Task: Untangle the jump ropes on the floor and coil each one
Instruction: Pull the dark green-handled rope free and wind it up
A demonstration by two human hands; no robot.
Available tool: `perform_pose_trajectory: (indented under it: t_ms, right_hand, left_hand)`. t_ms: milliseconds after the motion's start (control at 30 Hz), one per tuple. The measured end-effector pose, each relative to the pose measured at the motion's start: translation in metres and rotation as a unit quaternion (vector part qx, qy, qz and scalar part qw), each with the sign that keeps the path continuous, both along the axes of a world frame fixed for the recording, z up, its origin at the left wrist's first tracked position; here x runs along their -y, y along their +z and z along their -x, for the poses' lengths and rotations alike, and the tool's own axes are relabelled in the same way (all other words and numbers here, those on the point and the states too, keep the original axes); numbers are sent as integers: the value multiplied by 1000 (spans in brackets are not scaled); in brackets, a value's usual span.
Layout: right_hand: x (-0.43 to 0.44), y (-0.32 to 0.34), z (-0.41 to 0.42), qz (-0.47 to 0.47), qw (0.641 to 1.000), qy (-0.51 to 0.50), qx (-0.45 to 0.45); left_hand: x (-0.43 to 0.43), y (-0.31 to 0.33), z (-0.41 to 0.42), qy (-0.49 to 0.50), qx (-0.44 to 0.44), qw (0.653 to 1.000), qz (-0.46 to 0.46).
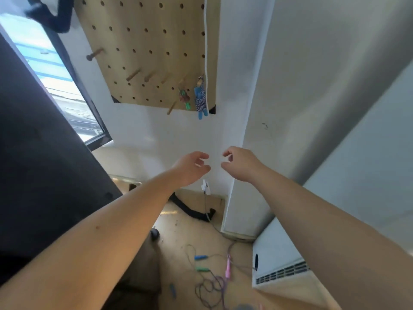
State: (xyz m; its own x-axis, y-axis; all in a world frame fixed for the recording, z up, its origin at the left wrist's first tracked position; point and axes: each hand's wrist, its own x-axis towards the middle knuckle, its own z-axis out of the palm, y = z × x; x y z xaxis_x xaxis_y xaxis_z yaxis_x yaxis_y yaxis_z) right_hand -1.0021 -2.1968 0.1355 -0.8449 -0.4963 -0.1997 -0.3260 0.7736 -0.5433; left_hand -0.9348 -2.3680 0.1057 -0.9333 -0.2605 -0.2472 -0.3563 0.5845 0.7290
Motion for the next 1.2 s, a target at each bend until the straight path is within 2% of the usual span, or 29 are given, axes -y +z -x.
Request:
perform_pose_trajectory:
  t_ms: [200,333,467,767,967,1200]
  right_hand:
    - [-67,-30,-43,-9,1000,21,-3]
    - [-115,-56,-73,-16,999,35,-4]
    - [-164,-87,-115,-27,998,58,-2]
    - [-228,-167,-198,-64,994,60,67]
    - [-234,-245,-219,-116,986,53,107]
    - [-224,-421,-231,-152,972,10,180]
  left_hand:
    - [-63,-15,-44,-55,18,997,53]
    - [-113,-35,-73,-51,27,995,87]
    - [-161,-57,-114,-32,42,996,72]
    - [-228,-141,-209,-40,82,994,61]
    - [-228,-236,-226,-82,150,984,45]
    - [-221,-396,-231,-103,206,973,30]
